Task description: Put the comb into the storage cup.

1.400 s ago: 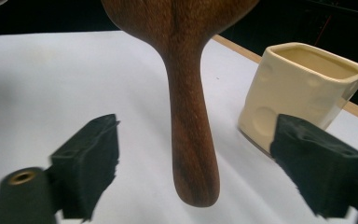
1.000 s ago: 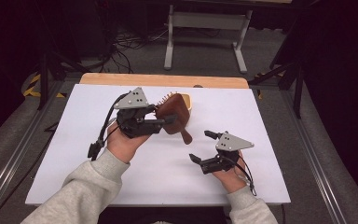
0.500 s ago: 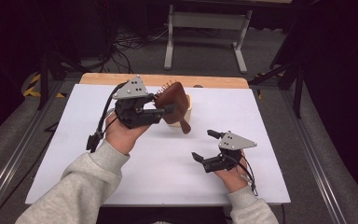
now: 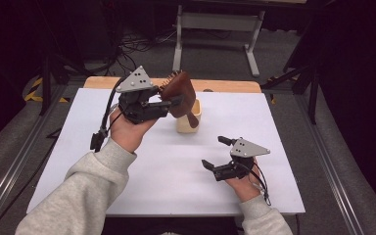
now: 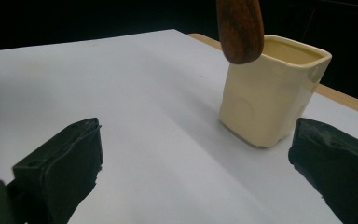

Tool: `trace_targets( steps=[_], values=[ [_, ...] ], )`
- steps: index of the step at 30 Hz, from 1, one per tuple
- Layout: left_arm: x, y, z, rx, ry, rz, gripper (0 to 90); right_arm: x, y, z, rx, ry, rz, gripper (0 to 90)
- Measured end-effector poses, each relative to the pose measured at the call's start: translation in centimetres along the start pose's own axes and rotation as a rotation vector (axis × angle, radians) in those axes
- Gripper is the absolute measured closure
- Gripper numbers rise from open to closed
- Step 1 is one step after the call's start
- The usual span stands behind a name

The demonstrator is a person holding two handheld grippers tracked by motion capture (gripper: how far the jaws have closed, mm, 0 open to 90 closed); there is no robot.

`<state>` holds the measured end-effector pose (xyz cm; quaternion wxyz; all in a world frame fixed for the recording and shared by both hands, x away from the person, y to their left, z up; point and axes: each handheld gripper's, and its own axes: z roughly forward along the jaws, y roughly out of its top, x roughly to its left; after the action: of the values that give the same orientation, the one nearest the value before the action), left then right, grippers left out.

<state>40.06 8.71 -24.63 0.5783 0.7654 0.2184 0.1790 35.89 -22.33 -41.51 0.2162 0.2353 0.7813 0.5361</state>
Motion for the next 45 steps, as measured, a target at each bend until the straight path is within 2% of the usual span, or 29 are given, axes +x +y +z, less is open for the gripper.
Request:
trace_targets(
  steps=[5, 9, 15, 23, 27, 38, 45],
  values=[
    [0.6, 0.3, 0.3, -0.019, 0.03, -0.008, 56.4, 0.0, 0.0, 0.0, 0.001, 0.003, 0.002, 3.1],
    [0.9, 0.3, 0.6, -0.028, 0.036, -0.02, 56.4, 0.0, 0.0, 0.0, 0.001, 0.003, -0.001, 3.1],
    [1.4, 0.4, 1.2, -0.051, 0.074, -0.027, 56.2, 0.0, 0.0, 0.1, 0.001, 0.006, 0.001, 3.1],
    [2.2, 0.3, 2.3, -0.053, 0.108, -0.044, 56.1, -0.1, 0.0, 0.0, -0.004, 0.005, 0.006, 3.1],
    [2.6, 0.2, 2.9, -0.057, 0.117, -0.078, 56.1, 0.0, 0.0, 0.0, 0.0, 0.005, 0.001, 3.1],
    [3.4, -0.2, 4.4, -0.057, 0.178, -0.082, 56.0, 0.0, 0.0, 0.0, 0.001, 0.007, 0.001, 3.2],
    [3.9, -0.5, 5.2, -0.046, 0.195, -0.101, 56.0, -0.1, 0.0, 0.0, -0.006, 0.008, 0.002, 3.4]
  ],
)
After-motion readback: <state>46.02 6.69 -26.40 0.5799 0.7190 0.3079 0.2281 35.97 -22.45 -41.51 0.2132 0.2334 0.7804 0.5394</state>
